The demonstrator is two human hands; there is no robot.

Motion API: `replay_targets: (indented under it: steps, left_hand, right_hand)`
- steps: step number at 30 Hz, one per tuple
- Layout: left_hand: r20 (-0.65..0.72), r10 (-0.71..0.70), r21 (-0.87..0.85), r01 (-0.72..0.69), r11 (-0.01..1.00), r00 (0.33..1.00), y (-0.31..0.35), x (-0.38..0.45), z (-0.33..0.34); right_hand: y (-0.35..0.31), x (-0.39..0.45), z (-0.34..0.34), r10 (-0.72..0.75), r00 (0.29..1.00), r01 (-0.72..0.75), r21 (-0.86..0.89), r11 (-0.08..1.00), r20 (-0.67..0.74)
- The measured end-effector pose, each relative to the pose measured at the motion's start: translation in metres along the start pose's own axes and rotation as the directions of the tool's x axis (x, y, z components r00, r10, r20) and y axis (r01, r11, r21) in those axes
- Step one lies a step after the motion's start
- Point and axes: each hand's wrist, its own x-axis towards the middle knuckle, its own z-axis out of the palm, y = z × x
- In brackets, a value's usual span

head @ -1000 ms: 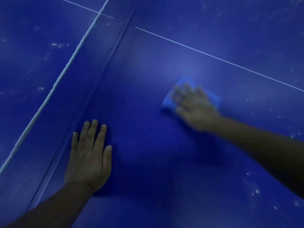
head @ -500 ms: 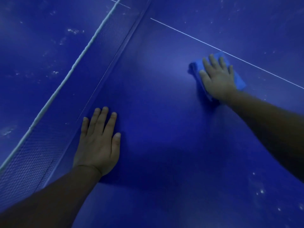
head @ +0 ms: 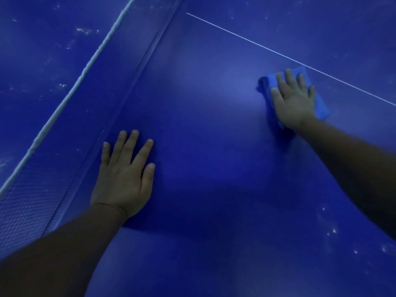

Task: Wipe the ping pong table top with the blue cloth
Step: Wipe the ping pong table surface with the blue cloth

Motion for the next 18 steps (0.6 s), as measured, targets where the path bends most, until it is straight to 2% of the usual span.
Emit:
replay_targets:
  steps: [1, 2, 3, 4, 5, 6, 7, 8, 9, 10, 11, 12, 13, 14, 15, 16, 17, 18]
  left_hand:
    - [-0.004, -0.001, 0.002, 0.001, 1.000, 1.000, 0.000, 0.000, 0.000]
    - [-0.006, 0.001, 0.004, -0.001, 1.000, 1.000, -0.001, 0.000, 0.000]
    - [-0.006, 0.004, 0.007, -0.004, 1.000, 1.000, 0.000, 0.000, 0.001]
    - [-0.007, 0.007, 0.010, -0.007, 1.000, 1.000, 0.000, 0.000, 0.001]
    - [-0.008, 0.008, 0.015, -0.007, 1.000, 1.000, 0.000, 0.000, 0.001]
    - [-0.010, 0.007, 0.025, -0.007, 1.000, 1.000, 0.000, 0.000, 0.000]
    - [-0.008, 0.007, 0.037, -0.006, 0.999, 1.000, -0.001, -0.001, 0.000]
    - [-0.004, 0.008, 0.048, -0.008, 0.999, 1.000, -0.001, -0.001, 0.001]
    - [-0.001, 0.009, 0.059, -0.009, 0.998, 1.000, 0.000, 0.000, 0.001]
    - [0.002, 0.007, 0.069, -0.008, 0.998, 1.000, 0.000, -0.001, 0.001]
    - [0.004, 0.005, 0.077, -0.005, 0.997, 1.000, 0.000, -0.001, 0.001]
    - [0.005, 0.003, 0.083, -0.004, 0.997, 1.000, 0.000, -0.001, 0.001]
    - [0.009, 0.001, 0.089, -0.002, 0.996, 1.000, 0.001, -0.001, 0.001]
    - [0.012, -0.002, 0.096, 0.000, 0.995, 1.000, 0.001, -0.001, 0.000]
    - [0.017, -0.003, 0.103, 0.002, 0.995, 1.000, 0.002, -0.001, 0.001]
    - [0.024, -0.005, 0.106, 0.002, 0.994, 1.000, 0.002, -0.001, 0.000]
    - [0.032, -0.005, 0.102, 0.002, 0.995, 0.999, 0.002, -0.001, 0.000]
    - [0.034, -0.005, 0.082, 0.002, 0.997, 0.999, 0.001, 0.000, 0.000]
  right_hand:
    - [-0.011, -0.015, 0.005, -0.005, 1.000, 0.005, -0.006, 1.000, -0.007]
    - [-0.025, -0.039, 0.013, -0.090, 0.996, 0.090, -0.031, 0.996, -0.027]
    - [-0.039, -0.073, 0.021, -0.240, 0.970, 0.238, -0.049, 0.970, -0.047]
    - [-0.052, -0.114, 0.029, -0.439, 0.898, 0.438, -0.043, 0.898, -0.021]
    - [-0.058, -0.159, 0.039, -0.653, 0.757, 0.653, -0.034, 0.757, 0.007]
    - [-0.057, -0.197, 0.045, -0.802, 0.595, 0.804, -0.016, 0.595, 0.054]
    - [-0.048, -0.214, 0.043, -0.872, 0.476, 0.878, -0.002, 0.479, 0.117]
    - [-0.032, -0.209, 0.037, -0.894, 0.421, 0.904, 0.004, 0.427, 0.155]
    - [-0.016, -0.189, 0.032, -0.872, 0.469, 0.883, -0.042, 0.468, 0.136]
    - [-0.001, -0.162, 0.027, -0.789, 0.607, 0.794, -0.083, 0.602, 0.092]
    - [0.013, -0.133, 0.020, -0.625, 0.779, 0.627, -0.094, 0.773, 0.056]
    - [0.028, -0.105, 0.012, -0.419, 0.908, 0.420, -0.087, 0.904, 0.025]
    - [0.040, -0.086, 0.005, -0.221, 0.975, 0.221, -0.040, 0.974, 0.018]
    - [0.044, -0.081, 0.003, -0.076, 0.997, 0.076, -0.001, 0.997, 0.018]
    - [0.039, -0.090, 0.005, -0.031, 0.999, 0.031, 0.010, 0.999, 0.013]
    - [0.030, -0.108, 0.013, -0.074, 0.997, 0.074, -0.011, 0.997, -0.007]
    - [0.019, -0.135, 0.022, -0.200, 0.979, 0.199, -0.025, 0.980, -0.033]
    - [0.009, -0.168, 0.032, -0.379, 0.925, 0.378, -0.038, 0.925, -0.033]
